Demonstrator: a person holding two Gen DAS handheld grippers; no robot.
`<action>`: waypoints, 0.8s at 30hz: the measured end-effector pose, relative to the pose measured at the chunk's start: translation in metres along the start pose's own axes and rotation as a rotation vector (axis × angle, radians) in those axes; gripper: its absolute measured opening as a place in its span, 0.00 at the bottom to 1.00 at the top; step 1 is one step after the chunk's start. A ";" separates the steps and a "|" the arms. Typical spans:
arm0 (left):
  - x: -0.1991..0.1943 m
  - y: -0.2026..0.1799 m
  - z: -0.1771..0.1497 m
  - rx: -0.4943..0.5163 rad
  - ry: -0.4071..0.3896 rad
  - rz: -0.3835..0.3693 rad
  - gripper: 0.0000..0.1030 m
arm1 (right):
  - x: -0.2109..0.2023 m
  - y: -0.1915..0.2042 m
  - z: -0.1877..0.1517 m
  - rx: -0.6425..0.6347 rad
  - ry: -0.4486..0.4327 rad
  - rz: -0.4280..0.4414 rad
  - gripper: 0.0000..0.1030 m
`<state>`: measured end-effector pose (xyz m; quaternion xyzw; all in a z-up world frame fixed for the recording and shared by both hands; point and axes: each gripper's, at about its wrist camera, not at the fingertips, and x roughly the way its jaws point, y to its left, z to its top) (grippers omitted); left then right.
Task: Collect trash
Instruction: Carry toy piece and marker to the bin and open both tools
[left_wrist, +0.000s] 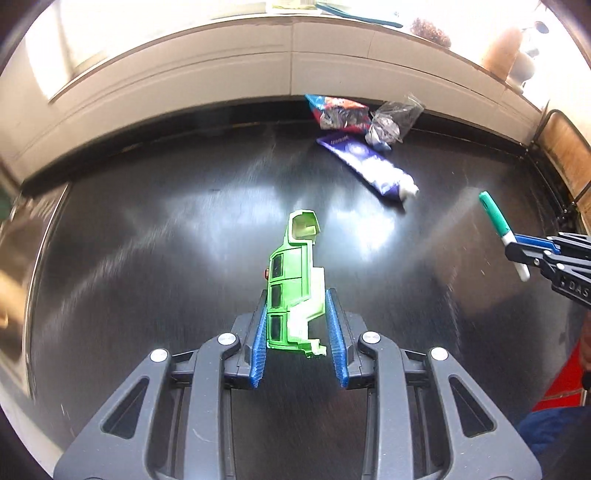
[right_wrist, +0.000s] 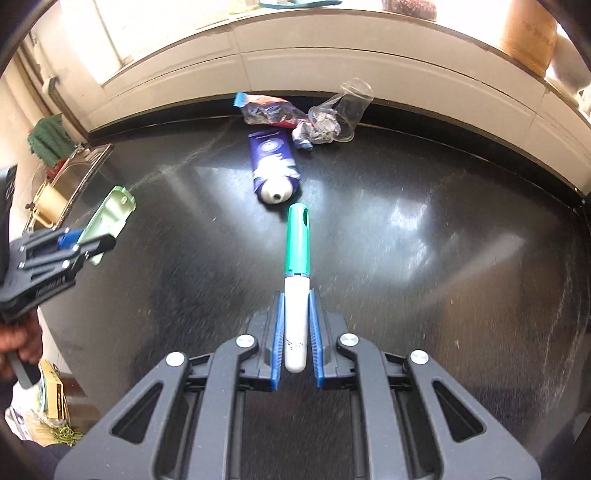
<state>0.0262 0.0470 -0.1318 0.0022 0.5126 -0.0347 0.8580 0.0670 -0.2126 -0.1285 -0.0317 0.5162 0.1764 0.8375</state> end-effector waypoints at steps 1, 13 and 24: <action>-0.006 -0.002 -0.008 -0.010 -0.001 0.005 0.28 | -0.002 0.001 -0.004 -0.003 -0.001 -0.001 0.14; -0.034 -0.010 -0.043 -0.078 -0.036 0.069 0.28 | -0.012 0.034 -0.014 -0.078 -0.017 0.027 0.14; -0.076 0.045 -0.100 -0.273 -0.055 0.201 0.28 | 0.004 0.140 -0.005 -0.329 0.016 0.175 0.14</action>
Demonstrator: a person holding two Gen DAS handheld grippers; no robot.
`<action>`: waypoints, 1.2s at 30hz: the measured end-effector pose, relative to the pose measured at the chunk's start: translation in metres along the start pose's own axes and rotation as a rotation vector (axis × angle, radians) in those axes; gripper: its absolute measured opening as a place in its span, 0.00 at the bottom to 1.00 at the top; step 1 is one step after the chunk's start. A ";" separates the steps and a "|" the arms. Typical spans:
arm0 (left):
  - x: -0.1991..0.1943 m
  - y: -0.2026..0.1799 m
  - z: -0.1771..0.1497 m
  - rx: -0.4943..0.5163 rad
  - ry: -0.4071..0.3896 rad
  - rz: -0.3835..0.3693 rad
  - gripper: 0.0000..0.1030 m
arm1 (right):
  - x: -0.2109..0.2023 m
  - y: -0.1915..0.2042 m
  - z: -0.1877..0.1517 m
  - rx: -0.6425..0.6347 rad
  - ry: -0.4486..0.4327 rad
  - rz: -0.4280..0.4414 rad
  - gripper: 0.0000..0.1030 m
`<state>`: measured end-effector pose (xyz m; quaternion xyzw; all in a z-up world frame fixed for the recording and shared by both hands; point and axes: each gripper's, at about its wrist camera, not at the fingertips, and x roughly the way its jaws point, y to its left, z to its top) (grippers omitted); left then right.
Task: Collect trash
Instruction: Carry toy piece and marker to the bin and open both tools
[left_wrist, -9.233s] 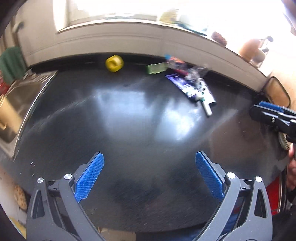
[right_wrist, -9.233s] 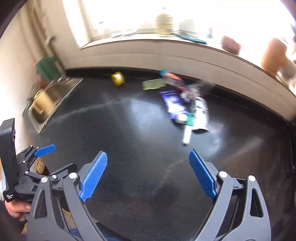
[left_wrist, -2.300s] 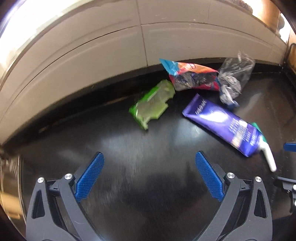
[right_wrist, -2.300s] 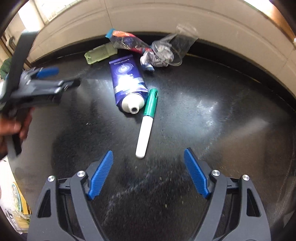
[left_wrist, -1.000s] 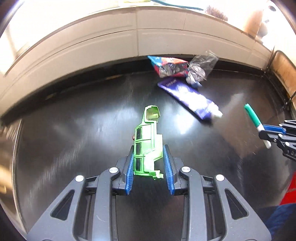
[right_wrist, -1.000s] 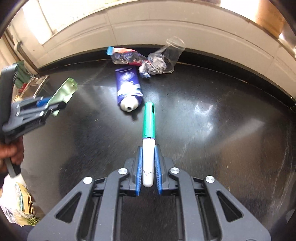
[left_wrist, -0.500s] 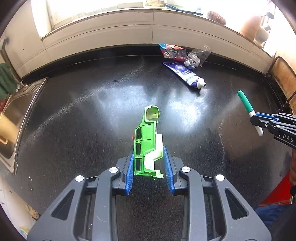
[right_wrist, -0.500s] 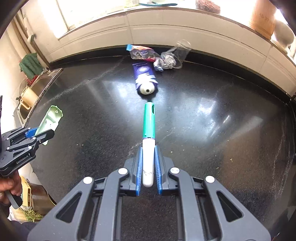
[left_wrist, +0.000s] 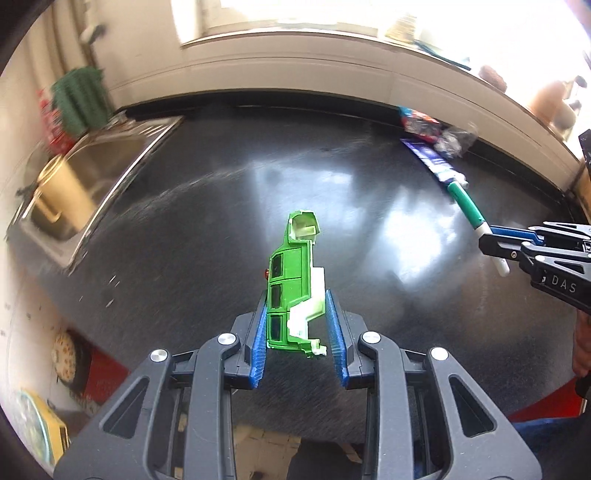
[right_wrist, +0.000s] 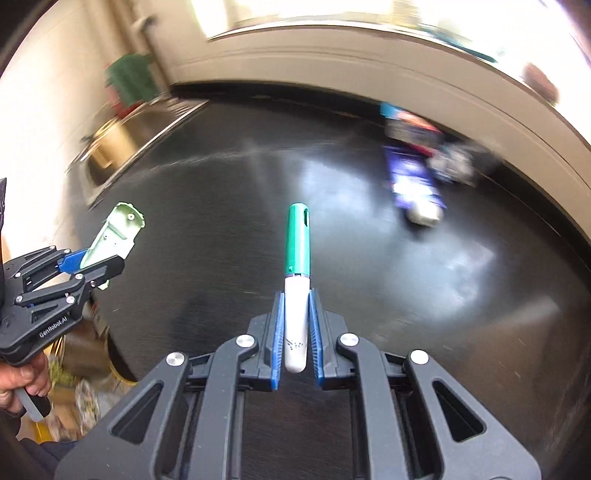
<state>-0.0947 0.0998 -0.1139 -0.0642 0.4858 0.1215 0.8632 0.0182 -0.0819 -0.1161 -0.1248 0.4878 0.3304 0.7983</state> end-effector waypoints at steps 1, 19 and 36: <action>-0.002 0.008 -0.005 -0.021 0.001 0.014 0.28 | 0.006 0.015 0.003 -0.036 0.010 0.022 0.14; -0.045 0.180 -0.171 -0.554 0.104 0.269 0.28 | 0.080 0.300 -0.015 -0.620 0.251 0.427 0.14; 0.010 0.270 -0.240 -0.701 0.174 0.237 0.28 | 0.178 0.400 -0.028 -0.655 0.431 0.407 0.14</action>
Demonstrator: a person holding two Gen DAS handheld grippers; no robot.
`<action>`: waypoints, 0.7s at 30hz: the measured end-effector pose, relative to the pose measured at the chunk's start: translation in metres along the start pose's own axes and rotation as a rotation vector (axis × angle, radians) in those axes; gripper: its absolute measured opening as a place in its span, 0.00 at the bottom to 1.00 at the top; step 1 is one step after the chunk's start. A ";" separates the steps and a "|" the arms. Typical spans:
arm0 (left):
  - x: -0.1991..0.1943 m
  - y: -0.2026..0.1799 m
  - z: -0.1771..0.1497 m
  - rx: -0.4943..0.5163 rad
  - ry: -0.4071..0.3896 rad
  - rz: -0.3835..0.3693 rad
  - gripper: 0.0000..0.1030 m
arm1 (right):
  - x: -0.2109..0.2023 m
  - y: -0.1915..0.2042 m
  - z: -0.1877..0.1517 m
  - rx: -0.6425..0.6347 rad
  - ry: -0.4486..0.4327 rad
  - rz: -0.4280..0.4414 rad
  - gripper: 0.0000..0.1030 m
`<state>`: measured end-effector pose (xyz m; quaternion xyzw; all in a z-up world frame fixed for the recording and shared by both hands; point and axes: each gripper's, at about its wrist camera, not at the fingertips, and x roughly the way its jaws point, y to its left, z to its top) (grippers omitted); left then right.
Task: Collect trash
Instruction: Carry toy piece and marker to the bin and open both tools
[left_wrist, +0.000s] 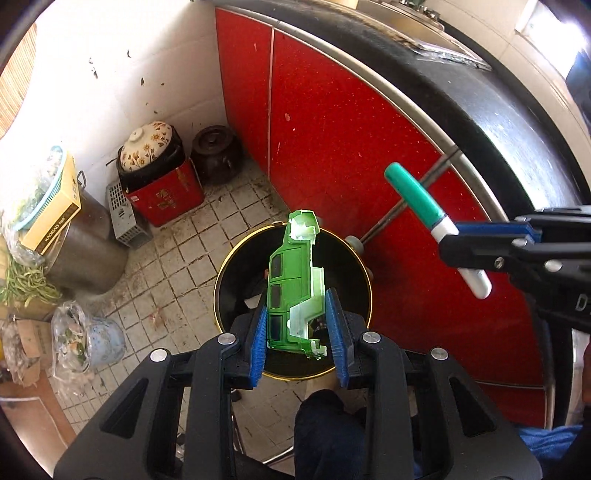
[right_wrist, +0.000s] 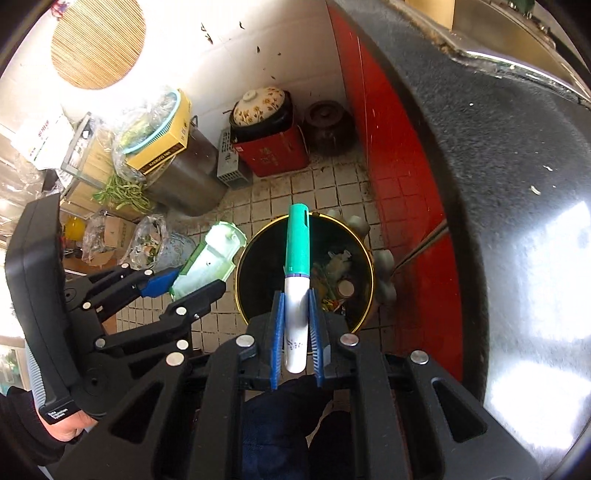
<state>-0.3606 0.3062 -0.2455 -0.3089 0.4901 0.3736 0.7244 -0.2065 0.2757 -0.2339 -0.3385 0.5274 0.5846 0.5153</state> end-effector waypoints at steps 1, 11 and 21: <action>0.001 0.001 0.001 0.000 0.000 -0.005 0.28 | 0.002 0.000 0.002 0.000 0.004 0.000 0.14; 0.012 0.011 0.005 0.005 0.011 -0.030 0.64 | 0.001 0.006 0.016 -0.008 -0.003 0.004 0.14; 0.003 0.012 -0.003 0.010 0.010 0.004 0.84 | -0.025 0.003 0.007 0.002 -0.067 -0.009 0.60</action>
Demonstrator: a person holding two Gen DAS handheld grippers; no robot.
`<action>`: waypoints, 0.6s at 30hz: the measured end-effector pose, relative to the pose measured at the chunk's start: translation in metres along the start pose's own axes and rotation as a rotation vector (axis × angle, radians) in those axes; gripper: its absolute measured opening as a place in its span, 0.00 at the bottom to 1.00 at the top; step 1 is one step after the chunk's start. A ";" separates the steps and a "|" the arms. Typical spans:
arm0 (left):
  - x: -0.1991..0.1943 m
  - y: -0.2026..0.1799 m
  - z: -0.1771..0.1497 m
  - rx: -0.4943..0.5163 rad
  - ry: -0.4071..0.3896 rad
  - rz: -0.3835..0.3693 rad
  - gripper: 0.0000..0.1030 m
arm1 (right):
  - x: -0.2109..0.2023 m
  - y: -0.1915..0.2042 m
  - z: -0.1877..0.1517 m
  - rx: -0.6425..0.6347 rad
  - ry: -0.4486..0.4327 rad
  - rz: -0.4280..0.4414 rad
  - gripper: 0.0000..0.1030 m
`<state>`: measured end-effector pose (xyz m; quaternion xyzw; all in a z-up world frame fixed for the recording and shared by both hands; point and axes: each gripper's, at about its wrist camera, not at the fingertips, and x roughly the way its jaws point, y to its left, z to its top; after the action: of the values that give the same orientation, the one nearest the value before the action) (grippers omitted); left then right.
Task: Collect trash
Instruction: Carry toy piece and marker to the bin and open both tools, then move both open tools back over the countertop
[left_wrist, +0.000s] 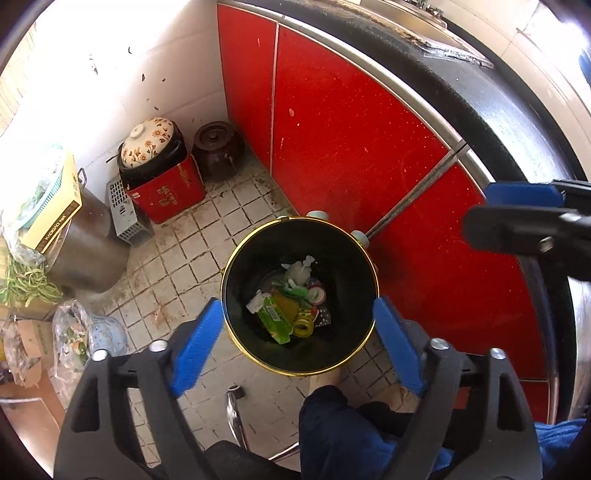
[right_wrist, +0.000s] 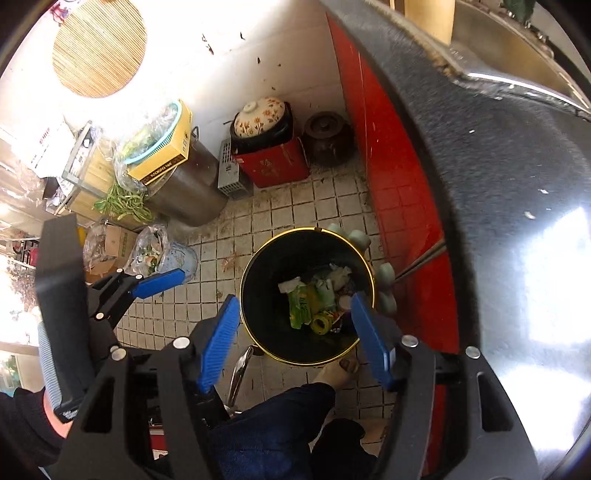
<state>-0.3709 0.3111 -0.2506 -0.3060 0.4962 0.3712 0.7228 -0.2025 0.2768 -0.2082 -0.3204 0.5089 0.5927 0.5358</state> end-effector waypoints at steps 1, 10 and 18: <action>-0.003 -0.002 0.000 0.002 -0.002 0.002 0.85 | -0.011 -0.003 -0.002 0.002 -0.023 -0.011 0.62; -0.040 -0.070 0.019 0.136 -0.046 -0.010 0.92 | -0.128 -0.080 -0.058 0.224 -0.223 -0.134 0.75; -0.060 -0.228 0.033 0.472 -0.077 -0.187 0.92 | -0.231 -0.178 -0.182 0.559 -0.359 -0.392 0.75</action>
<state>-0.1769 0.2010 -0.1671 -0.1590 0.5106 0.1881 0.8238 -0.0109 0.0170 -0.0905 -0.1445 0.4778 0.3640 0.7863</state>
